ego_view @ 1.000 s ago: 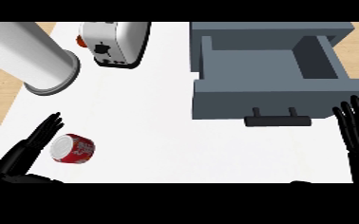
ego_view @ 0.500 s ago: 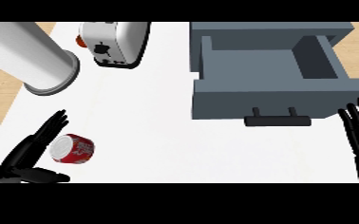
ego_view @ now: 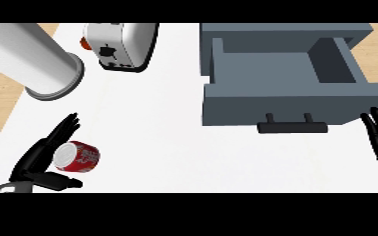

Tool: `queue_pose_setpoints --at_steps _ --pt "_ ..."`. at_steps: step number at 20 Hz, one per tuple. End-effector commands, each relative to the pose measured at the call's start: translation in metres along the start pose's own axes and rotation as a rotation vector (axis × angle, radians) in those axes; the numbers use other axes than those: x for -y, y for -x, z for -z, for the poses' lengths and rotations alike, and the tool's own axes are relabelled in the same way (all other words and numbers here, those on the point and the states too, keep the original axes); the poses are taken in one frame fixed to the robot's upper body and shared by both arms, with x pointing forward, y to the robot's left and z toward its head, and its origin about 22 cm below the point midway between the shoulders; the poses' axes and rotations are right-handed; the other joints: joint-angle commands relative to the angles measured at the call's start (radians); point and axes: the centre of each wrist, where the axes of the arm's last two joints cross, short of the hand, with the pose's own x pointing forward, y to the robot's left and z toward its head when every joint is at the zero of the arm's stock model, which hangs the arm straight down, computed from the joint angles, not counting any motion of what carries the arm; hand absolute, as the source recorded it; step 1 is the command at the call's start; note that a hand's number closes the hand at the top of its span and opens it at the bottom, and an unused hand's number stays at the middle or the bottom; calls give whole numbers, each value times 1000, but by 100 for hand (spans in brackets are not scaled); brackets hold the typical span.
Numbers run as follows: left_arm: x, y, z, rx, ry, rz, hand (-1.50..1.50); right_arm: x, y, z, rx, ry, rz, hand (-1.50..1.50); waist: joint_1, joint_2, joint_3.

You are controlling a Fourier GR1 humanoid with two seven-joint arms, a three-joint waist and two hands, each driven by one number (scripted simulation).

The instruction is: Pick up the can, place it into the drawer and close the drawer

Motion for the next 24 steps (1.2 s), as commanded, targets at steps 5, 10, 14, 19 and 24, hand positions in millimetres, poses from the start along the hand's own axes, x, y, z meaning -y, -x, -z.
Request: queue_pose_setpoints --at_steps 5,10,14,19,24 --pt "28 8 25 61 81 -73 -150 -6 4 -1 17 26 17 -150 -2 1 0" --pt "24 1 34 76 85 -84 -150 -8 4 -26 -6 -14 3 -150 -4 0 0" --pt "31 -6 39 66 157 -86 -150 -2 -7 1 16 -10 17 -150 6 -2 1" --pt "31 -18 55 91 162 -101 150 -16 -12 0 16 12 29 -150 5 -2 1" --pt "42 -5 35 117 190 -174 150 -5 -4 13 24 20 28 -150 8 -1 1"
